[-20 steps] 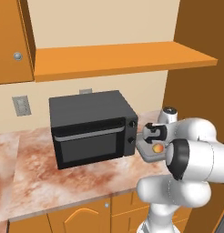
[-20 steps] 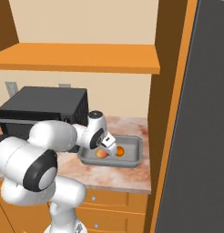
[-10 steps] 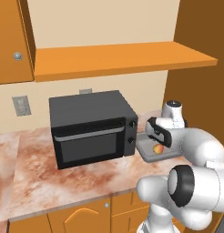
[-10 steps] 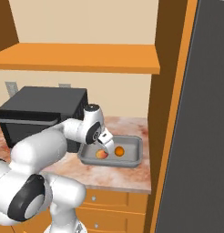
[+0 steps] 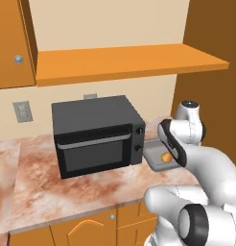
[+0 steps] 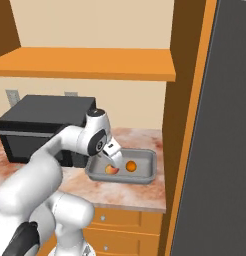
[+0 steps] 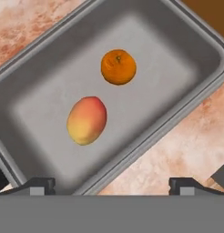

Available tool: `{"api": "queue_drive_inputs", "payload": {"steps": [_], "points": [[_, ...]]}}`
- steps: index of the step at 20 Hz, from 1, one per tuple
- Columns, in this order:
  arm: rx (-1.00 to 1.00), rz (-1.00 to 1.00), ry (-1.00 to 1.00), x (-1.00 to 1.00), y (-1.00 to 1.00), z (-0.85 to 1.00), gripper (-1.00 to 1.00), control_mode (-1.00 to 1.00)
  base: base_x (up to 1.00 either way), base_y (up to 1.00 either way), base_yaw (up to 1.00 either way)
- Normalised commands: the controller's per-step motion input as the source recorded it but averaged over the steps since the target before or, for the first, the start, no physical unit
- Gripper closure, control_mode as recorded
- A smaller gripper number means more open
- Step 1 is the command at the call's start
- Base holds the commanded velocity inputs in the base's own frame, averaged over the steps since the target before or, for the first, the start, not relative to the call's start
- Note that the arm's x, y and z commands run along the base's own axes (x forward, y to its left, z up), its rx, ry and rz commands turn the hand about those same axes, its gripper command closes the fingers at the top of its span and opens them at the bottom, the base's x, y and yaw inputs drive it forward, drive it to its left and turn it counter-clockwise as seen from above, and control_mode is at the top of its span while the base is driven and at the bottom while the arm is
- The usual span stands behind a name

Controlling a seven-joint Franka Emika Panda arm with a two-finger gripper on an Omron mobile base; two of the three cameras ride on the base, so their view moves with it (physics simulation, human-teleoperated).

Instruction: Pick the mango and tangerine from the fridge and place them inside the tupperware on the counter.

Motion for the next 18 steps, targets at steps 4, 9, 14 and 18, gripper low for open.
{"api": "queue_drive_inputs", "payload": {"steps": [4,9,14,18], "points": [[0.00,0.00,0.00,-0.40,0.00,0.35,-1.00,-1.00,0.00,0.00,0.00],[0.00,0.00,0.00,-0.42,0.00,0.38,-1.00,-1.00,0.00,0.00,0.00],[0.00,0.00,0.00,-0.37,0.00,0.45,-1.00,-1.00,0.00,0.00,0.00],[-0.01,0.00,0.00,-0.32,0.02,0.46,-1.00,-1.00,0.00,0.00,0.00]]}}
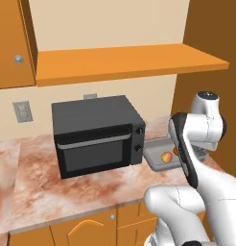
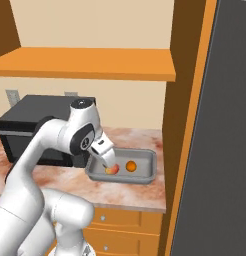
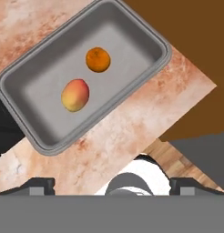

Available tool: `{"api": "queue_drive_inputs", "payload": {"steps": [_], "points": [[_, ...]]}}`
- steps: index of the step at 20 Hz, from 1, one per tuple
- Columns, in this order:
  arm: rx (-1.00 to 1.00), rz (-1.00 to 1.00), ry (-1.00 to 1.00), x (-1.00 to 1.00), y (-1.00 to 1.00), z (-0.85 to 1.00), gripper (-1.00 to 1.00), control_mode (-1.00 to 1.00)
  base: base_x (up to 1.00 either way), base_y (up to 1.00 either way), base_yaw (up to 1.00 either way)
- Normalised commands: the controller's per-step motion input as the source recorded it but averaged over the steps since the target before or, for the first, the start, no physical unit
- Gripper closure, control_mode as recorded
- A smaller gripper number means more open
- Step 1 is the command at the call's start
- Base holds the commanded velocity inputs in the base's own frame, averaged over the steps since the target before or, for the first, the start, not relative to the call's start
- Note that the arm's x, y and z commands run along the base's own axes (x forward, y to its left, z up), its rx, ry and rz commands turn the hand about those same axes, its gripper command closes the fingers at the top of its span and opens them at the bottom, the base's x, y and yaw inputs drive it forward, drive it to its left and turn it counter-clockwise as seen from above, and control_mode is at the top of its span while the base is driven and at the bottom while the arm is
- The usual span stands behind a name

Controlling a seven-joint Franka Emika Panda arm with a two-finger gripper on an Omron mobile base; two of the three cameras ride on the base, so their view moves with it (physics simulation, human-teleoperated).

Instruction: Pick the mango and tangerine from the fridge and place them inside the tupperware on the counter.

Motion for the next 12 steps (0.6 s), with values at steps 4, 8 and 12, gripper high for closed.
{"api": "queue_drive_inputs", "payload": {"steps": [4,8,12], "points": [[-0.04,0.00,0.00,-0.34,0.03,0.46,-1.00,-1.00,0.00,0.00,0.00],[-0.07,0.00,0.00,-0.36,0.03,0.45,-1.00,-1.00,0.00,0.00,0.00],[-0.06,0.00,0.00,-0.36,0.07,0.46,-1.00,-1.00,0.00,0.00,0.00]]}}
